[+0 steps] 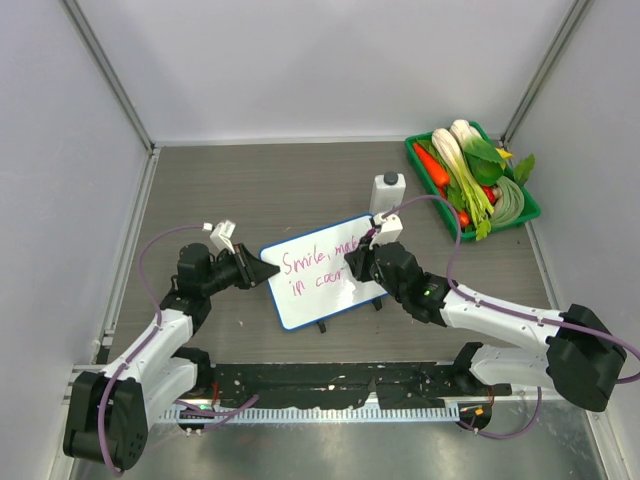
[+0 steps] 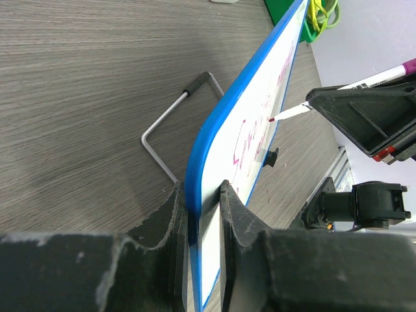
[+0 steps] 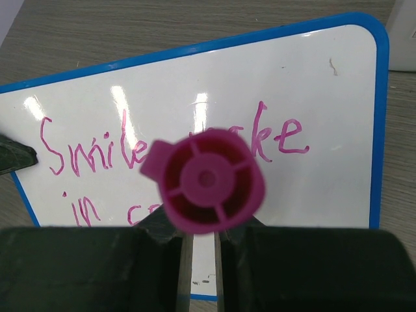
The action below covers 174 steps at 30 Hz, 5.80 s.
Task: Write a sentence on the whiteboard
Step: Write with the whiteboard marker on the whiteboard.
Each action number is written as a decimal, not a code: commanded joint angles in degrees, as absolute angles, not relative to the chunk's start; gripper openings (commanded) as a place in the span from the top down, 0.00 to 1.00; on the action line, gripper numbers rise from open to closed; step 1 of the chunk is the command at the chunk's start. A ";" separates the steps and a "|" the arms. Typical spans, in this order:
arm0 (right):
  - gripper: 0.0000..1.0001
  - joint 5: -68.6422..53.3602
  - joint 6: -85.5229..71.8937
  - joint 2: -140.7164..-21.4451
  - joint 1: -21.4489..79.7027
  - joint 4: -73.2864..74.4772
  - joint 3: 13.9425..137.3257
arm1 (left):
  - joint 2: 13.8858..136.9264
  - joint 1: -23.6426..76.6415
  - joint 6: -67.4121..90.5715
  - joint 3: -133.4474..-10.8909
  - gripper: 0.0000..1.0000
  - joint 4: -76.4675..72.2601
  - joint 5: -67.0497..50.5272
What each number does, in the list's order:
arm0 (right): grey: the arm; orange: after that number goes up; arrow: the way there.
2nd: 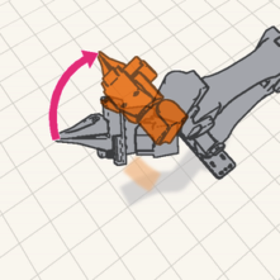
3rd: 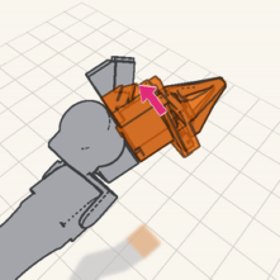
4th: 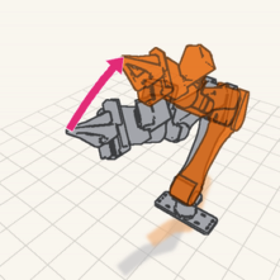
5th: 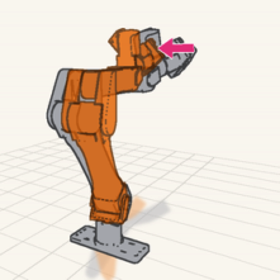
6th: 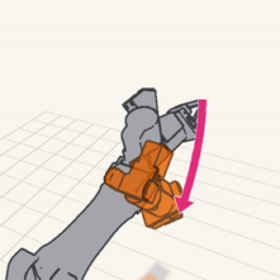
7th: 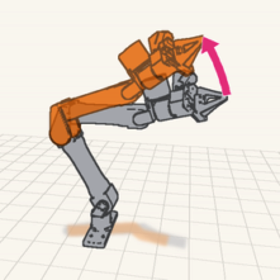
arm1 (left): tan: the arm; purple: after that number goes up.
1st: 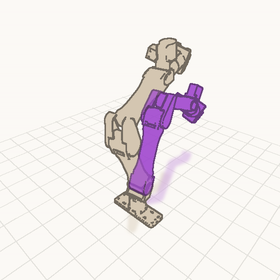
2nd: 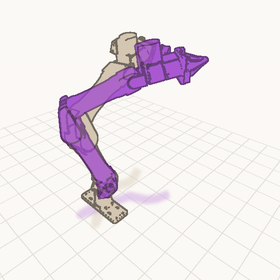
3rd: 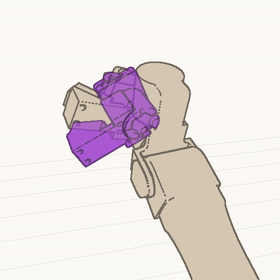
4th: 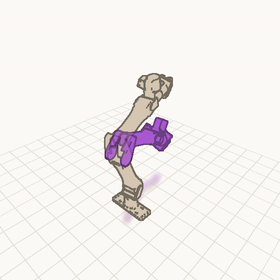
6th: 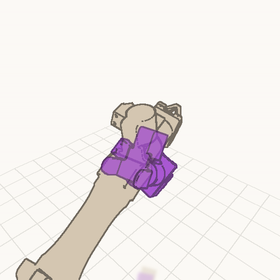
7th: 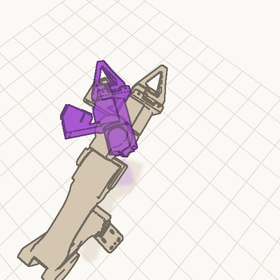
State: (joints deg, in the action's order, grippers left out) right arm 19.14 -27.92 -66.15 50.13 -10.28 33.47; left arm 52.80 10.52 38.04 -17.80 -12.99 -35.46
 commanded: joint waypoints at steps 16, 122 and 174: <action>0.99 18.02 -29.36 -62.84 50.01 -8.35 30.32 | 53.00 9.58 31.38 -16.70 1.00 -10.72 -26.10; 0.99 14.41 -30.41 -65.30 45.53 -11.16 33.66 | 53.61 9.58 31.55 -16.96 1.00 -10.81 -26.19; 0.99 17.93 -27.07 -62.32 45.53 -6.68 34.10 | 53.70 9.49 31.46 -16.96 1.00 -10.72 -26.19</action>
